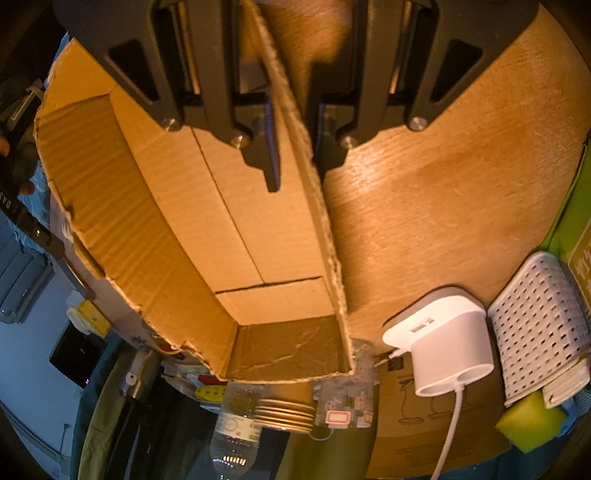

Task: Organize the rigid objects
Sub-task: 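Move the left gripper to the cardboard box wall and clamp it, then grasp the white pill bottle with the right gripper while the left gripper holds the box, then carry the pill bottle into the box and open the right gripper, then move the right gripper to the white earbud case and grasp it, then lift the earbud case with the right gripper over the box, then lower the earbud case into the box and open the right gripper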

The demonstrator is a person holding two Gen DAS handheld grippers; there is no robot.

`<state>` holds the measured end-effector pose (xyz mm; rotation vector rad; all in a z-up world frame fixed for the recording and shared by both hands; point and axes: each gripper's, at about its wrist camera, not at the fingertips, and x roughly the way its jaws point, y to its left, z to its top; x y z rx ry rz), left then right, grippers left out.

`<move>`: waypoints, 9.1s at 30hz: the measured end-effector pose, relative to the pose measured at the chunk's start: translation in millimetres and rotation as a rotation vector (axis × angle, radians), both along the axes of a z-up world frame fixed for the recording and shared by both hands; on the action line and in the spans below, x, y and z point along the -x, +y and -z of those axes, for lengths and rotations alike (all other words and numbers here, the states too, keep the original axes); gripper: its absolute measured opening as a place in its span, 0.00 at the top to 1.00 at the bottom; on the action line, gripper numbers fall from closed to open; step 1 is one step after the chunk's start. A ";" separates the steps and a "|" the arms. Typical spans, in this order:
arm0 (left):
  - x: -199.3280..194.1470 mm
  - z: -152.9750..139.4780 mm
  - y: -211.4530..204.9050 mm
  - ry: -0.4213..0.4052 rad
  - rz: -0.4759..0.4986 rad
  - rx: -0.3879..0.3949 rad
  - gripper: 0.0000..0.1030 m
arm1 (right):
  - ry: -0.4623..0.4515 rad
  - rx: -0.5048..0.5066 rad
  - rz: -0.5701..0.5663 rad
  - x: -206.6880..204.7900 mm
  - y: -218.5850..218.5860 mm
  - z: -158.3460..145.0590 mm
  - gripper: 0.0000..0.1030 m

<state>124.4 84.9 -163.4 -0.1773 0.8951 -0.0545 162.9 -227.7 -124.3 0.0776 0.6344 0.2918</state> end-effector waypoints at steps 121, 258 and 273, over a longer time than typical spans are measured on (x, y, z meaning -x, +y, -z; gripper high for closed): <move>0.5 0.4 -2.6 -0.001 0.006 0.007 0.79 | -0.131 0.139 -0.321 43.1 114.4 -37.2 0.37; 0.6 0.4 -1.4 -0.001 0.006 0.009 0.76 | -0.042 0.216 -0.507 65.6 178.2 -16.1 0.41; -0.2 0.4 -5.5 -0.002 0.009 0.012 0.76 | -0.052 0.192 -0.488 64.7 172.4 -23.7 0.41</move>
